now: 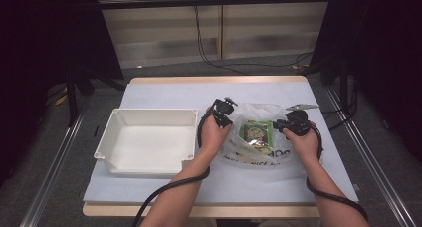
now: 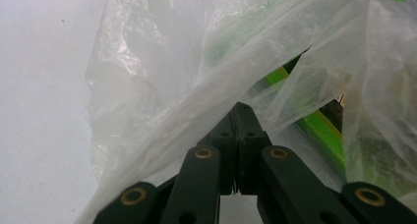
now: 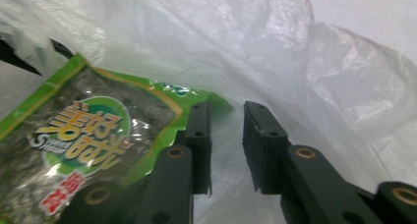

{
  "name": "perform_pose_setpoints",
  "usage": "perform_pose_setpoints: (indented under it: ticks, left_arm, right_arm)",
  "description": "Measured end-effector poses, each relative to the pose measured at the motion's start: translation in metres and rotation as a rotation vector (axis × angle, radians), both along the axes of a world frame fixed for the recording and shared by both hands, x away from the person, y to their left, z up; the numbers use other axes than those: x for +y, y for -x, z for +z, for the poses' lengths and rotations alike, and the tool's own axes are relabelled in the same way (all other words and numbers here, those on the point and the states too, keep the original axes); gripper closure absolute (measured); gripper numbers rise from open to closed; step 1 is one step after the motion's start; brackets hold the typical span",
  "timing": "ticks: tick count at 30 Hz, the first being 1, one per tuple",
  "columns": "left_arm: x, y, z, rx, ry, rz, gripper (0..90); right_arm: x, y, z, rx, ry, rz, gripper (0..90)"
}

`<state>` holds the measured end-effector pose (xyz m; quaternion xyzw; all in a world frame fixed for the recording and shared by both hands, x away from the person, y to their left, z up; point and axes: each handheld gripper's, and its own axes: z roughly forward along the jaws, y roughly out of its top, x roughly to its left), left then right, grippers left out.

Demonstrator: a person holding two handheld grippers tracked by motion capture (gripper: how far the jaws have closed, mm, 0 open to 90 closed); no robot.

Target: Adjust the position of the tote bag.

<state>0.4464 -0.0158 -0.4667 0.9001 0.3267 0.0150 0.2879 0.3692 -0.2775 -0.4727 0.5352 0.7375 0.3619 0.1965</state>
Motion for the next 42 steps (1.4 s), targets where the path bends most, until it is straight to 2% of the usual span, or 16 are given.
perform_pose_setpoints:
  ticks: [2, 4, 9, 10, 13, 16, 17, 20, 21, 22, 24, 25, 30, 37, 42]
  left_arm:
    - [0.0, 0.001, -0.001, 0.0, 0.016, 0.003, 88.8]
    - [0.002, 0.001, -0.001, 0.0, 0.012, -0.006, 88.5]
    - [0.002, 0.002, -0.001, 0.0, 0.009, -0.007, 88.6]
    - [0.002, 0.002, -0.002, 0.001, 0.025, 0.002, 88.6]
    - [0.002, 0.002, -0.002, 0.003, 0.019, 0.001, 88.8]
    - [0.002, 0.001, -0.001, -0.001, 0.011, -0.008, 88.8]
    - [0.002, 0.001, -0.001, -0.002, 0.006, -0.017, 88.8]
    - [0.001, 0.002, -0.002, -0.007, 0.013, -0.018, 89.0]
    - [0.001, 0.002, -0.002, -0.006, 0.013, -0.02, 89.0]
    - [0.001, 0.002, -0.002, -0.006, 0.015, -0.015, 89.0]
    - [0.001, 0.002, -0.002, -0.007, 0.023, -0.01, 89.3]
    - [0.002, 0.002, -0.003, -0.003, 0.025, -0.003, 89.6]
    - [0.002, 0.002, -0.003, -0.001, 0.029, 0.011, 90.0]
    - [0.006, 0.002, 0.001, -0.004, 0.032, 0.009, 90.0]
    - [0.009, 0.003, 0.005, -0.009, 0.047, 0.012, 90.0]
  right_arm:
    - [0.003, 0.003, 0.003, 0.001, -0.017, 0.022, 69.7]
    - [0.006, 0.004, 0.003, 0.026, -0.031, 0.028, 67.7]
    - [0.01, 0.003, 0.001, 0.051, -0.099, 0.021, 65.0]
    - [0.009, 0.003, 0.001, 0.049, -0.101, 0.025, 64.9]
    - [0.011, 0.003, 0.007, 0.038, -0.115, 0.029, 65.3]
    - [0.015, 0.001, 0.007, 0.065, -0.117, 0.042, 62.7]
    - [0.017, 0.0, 0.006, 0.089, -0.123, 0.048, 61.1]
    - [0.021, -0.003, -0.006, 0.138, -0.138, 0.056, 61.6]
    - [0.021, -0.003, -0.008, 0.145, -0.169, 0.048, 62.3]
    - [0.022, -0.004, -0.008, 0.15, -0.177, 0.045, 63.5]
    - [0.023, -0.004, -0.009, 0.16, -0.191, 0.05, 73.0]
    - [0.022, -0.004, -0.008, 0.156, -0.196, 0.057, 81.0]
    - [0.019, 0.003, -0.001, 0.101, -0.196, 0.064, 87.4]
    - [0.011, 0.018, 0.012, 0.002, -0.202, 0.077, 89.6]
    - [0.006, 0.027, 0.021, -0.037, -0.213, 0.079, 90.0]
